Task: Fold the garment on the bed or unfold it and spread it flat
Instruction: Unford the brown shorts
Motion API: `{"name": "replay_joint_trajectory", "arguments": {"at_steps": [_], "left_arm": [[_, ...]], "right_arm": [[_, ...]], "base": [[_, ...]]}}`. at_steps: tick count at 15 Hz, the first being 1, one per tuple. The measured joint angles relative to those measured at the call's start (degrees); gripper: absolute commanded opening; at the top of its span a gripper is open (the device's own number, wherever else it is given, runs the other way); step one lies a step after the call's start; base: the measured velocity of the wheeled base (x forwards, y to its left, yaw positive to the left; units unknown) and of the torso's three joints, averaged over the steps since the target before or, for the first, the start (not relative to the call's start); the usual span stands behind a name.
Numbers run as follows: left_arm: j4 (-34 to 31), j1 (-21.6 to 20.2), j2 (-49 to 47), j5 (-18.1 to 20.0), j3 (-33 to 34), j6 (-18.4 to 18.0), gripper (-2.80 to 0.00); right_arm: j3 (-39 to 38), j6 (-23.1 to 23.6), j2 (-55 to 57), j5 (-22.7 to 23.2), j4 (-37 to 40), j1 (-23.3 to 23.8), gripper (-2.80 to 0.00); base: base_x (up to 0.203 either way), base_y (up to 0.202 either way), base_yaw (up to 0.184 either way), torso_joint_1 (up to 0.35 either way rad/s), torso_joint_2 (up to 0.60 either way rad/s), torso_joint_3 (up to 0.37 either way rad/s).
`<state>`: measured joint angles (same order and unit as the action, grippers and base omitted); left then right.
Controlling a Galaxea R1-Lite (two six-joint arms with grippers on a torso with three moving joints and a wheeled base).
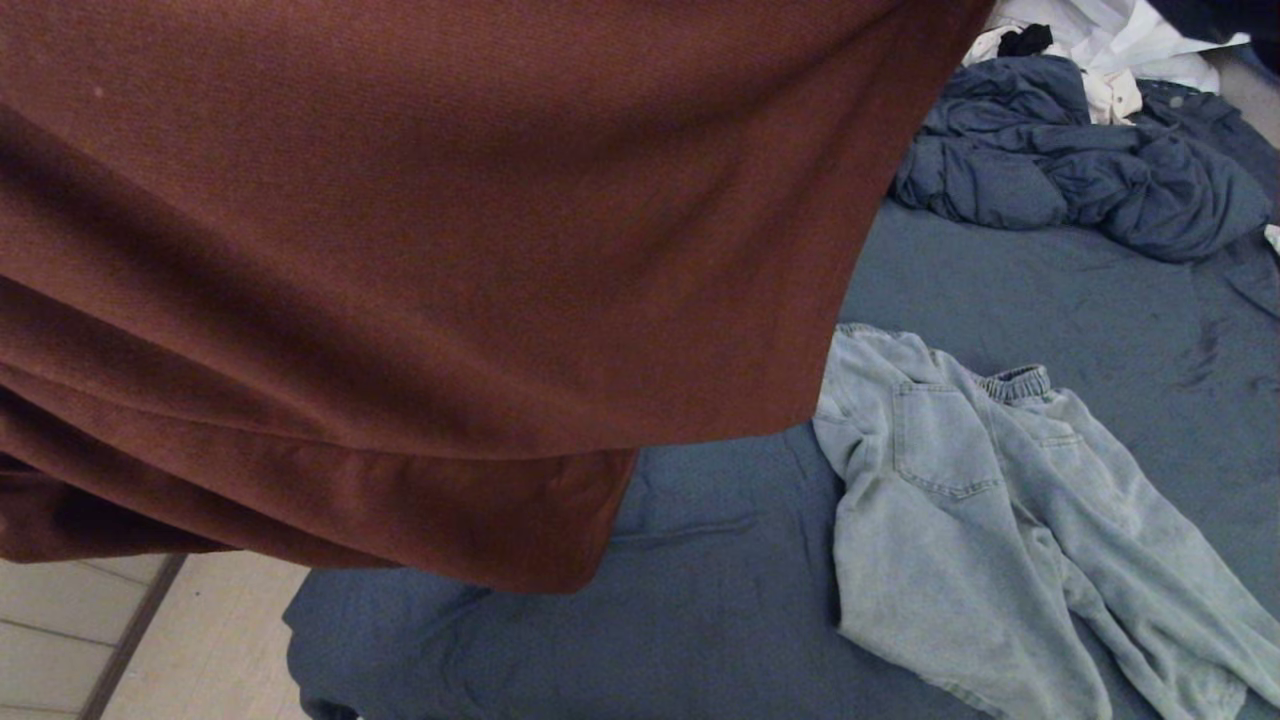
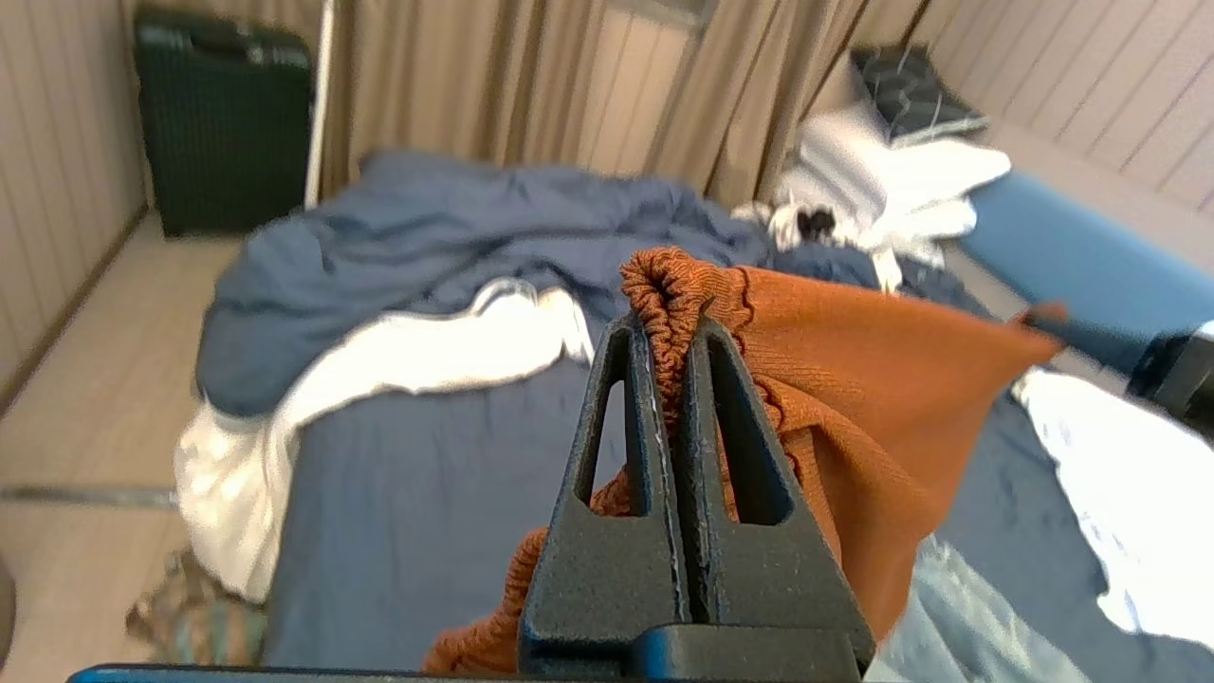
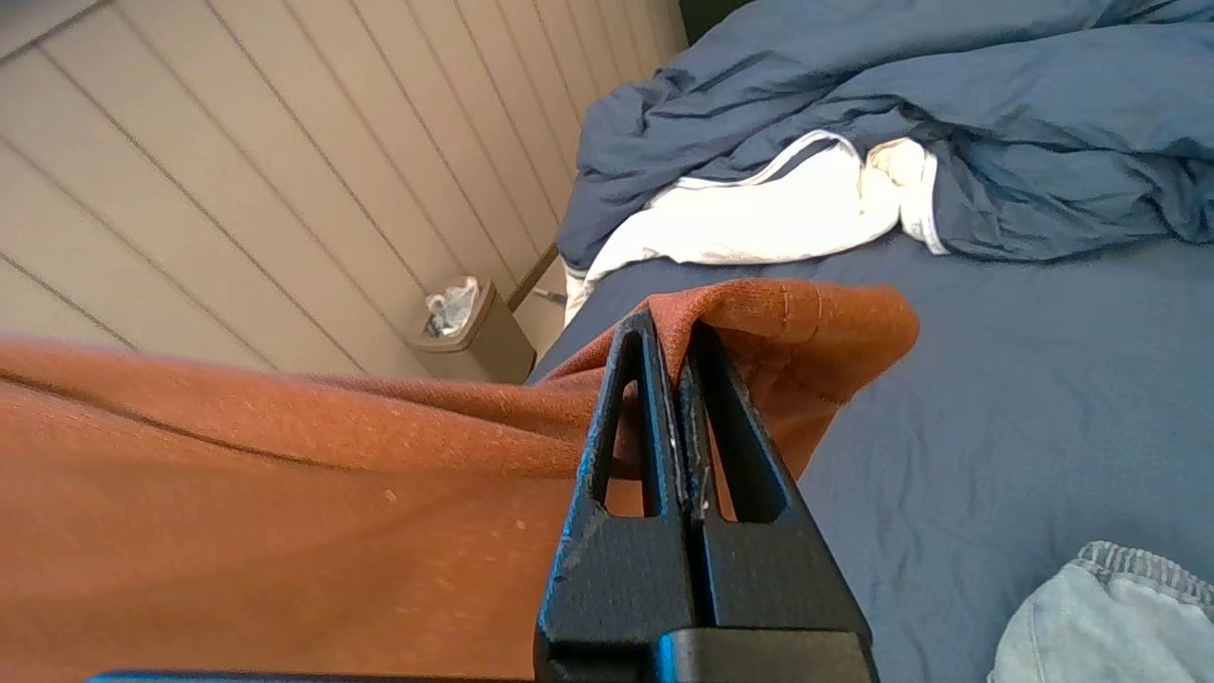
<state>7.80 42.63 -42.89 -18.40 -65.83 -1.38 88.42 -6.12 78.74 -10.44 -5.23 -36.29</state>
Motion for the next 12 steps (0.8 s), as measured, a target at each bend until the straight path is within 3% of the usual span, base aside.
{"name": "replay_joint_trajectory", "arguments": {"at_steps": [4, 7, 12], "left_arm": [[0.58, -0.18, -4.64, -0.69, -4.42, 0.87, -2.8], [0.78, -0.68, -12.63, -0.75, -8.72, 4.7, -2.8], [5.46, -7.55, -29.38, 3.2, -13.42, 10.43, -2.8]], "right_arm": [[1.35, 0.0, 3.64, -0.34, -0.2, 1.69, -2.8], [3.65, -0.01, 9.05, -0.01, -0.52, 8.23, -2.8], [4.0, -0.24, 17.66, 1.23, -4.38, 15.81, -2.8]], "base": [[0.0, 0.0, 0.0, 0.0, 0.0, 0.0], [0.0, 0.0, 0.0, 0.0, 0.0, 0.0], [0.0, 0.0, 0.0, 0.0, 0.0, 0.0]]}}
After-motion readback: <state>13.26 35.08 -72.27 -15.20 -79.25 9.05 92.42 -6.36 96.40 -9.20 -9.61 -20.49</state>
